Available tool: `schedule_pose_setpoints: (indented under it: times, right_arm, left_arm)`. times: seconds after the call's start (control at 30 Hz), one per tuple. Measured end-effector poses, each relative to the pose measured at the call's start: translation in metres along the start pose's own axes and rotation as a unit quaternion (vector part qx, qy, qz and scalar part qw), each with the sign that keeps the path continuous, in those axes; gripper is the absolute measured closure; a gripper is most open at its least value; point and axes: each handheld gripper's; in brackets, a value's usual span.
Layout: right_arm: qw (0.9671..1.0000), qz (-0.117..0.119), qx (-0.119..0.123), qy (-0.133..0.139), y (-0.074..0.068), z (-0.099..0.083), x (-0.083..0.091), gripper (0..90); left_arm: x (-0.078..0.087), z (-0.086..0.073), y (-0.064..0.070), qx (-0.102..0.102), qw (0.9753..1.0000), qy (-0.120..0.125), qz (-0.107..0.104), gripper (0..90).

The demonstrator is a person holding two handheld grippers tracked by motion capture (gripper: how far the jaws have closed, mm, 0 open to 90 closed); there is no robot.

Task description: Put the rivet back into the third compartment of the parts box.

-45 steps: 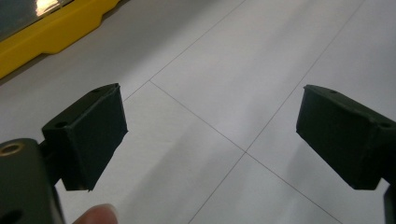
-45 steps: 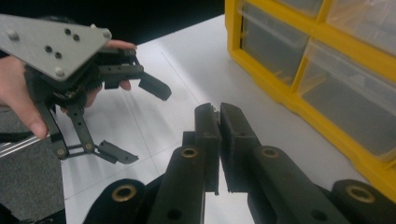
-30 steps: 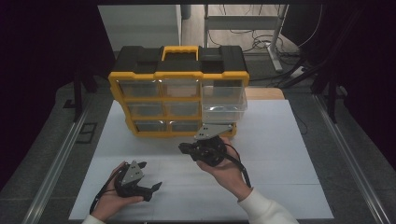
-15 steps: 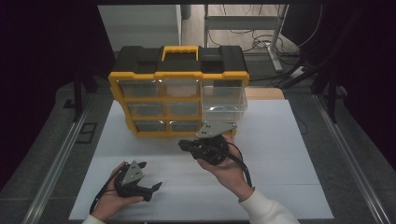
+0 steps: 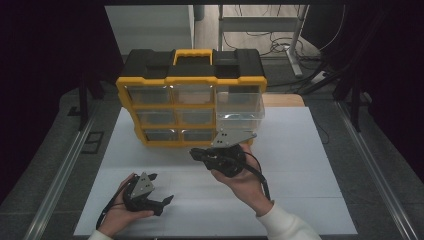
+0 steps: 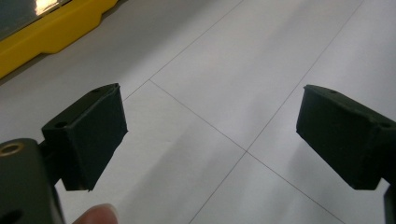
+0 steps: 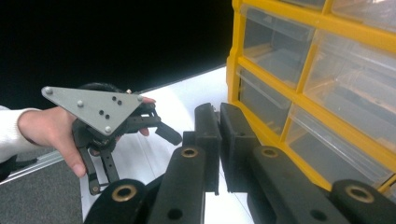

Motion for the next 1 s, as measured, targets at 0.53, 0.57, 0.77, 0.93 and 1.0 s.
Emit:
schedule_pose_setpoints:
  times: [0.53, 0.57, 0.77, 0.93, 1.0]
  right_arm:
    - [0.9999, 0.001, 0.007, 0.011, -0.004, 0.006, 0.004, 86.6]
    - [0.9999, 0.001, 0.007, 0.012, -0.004, 0.006, 0.005, 86.6]
    - [0.9998, -0.001, 0.009, 0.02, -0.005, 0.009, 0.009, 86.6]
    - [0.9996, -0.003, 0.01, 0.027, -0.005, 0.011, 0.014, 86.6]
    - [0.9996, -0.004, 0.011, 0.028, -0.005, 0.012, 0.015, 86.6]
  left_arm:
    - [0.0, 0.0, 0.001, 0.0, 1.0, 0.0, -0.002, 9.0]
    - [0.0, 0.0, 0.001, 0.0, 1.0, -0.001, -0.002, 9.0]
    - [-0.001, 0.0, 0.001, -0.003, 1.0, -0.003, -0.004, 8.9]
    - [-0.001, 0.0, 0.001, -0.003, 1.0, -0.002, -0.003, 8.8]
    - [-0.001, 0.0, 0.001, -0.003, 1.0, -0.003, -0.003, 8.9]
Point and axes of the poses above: each handheld gripper's, and its own axes: x roughly backward along the jaws, z roughly out of its top, y roughly to its right, and after that the axes turned 8 degrees about z, right-handed
